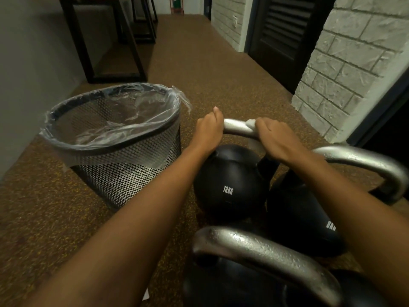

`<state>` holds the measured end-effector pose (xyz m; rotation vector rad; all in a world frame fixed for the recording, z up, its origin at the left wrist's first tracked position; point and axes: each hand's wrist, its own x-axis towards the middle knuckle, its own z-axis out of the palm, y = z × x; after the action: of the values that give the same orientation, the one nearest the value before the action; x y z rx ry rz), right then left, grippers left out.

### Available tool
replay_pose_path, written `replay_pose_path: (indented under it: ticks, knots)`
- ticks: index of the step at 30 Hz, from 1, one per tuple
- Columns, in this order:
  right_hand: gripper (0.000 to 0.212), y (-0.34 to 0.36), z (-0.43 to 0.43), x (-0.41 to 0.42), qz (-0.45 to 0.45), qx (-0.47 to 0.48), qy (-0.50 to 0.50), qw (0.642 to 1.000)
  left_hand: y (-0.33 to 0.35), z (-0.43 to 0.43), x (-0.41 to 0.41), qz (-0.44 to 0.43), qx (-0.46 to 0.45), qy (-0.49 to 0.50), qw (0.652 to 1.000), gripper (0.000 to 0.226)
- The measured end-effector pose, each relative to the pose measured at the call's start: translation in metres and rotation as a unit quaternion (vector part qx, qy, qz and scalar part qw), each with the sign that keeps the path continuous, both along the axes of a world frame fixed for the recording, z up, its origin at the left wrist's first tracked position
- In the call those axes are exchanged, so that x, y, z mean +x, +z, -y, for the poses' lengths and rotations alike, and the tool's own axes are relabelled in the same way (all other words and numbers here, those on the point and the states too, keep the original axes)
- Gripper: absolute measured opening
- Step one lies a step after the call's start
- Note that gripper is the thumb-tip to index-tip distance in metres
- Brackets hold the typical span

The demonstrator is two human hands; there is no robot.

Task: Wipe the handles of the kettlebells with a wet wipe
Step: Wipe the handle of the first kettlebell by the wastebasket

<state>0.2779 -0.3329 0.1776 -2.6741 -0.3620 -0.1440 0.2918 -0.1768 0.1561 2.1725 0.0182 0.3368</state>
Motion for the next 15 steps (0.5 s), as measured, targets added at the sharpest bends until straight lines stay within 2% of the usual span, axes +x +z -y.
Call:
replay_pose_path:
  ticks: [2,3,7,10,15]
  knots:
    - [0.059,0.000,0.003,-0.002,-0.019,0.034,-0.036,0.999,0.000,0.001,-0.001,0.001,-0.003,0.001,1.000,0.048]
    - [0.062,0.001,0.002,-0.001,-0.014,0.020,-0.044,0.999,0.000,0.001,-0.001,0.002,-0.005,0.002,1.000,0.048]
    - [0.045,-0.004,-0.020,0.002,0.090,-0.135,-0.023,0.987,-0.002,0.001,0.000,0.007,-0.014,-0.001,1.000,0.051]
    - [0.041,-0.014,-0.044,-0.004,0.148,-0.181,0.011,0.972,-0.002,0.000,0.000,0.013,-0.007,-0.015,1.000,0.053]
    - [0.045,-0.016,-0.031,-0.005,0.169,-0.193,0.045,0.965,-0.002,-0.003,0.002,0.002,-0.018,-0.023,1.000,0.052]
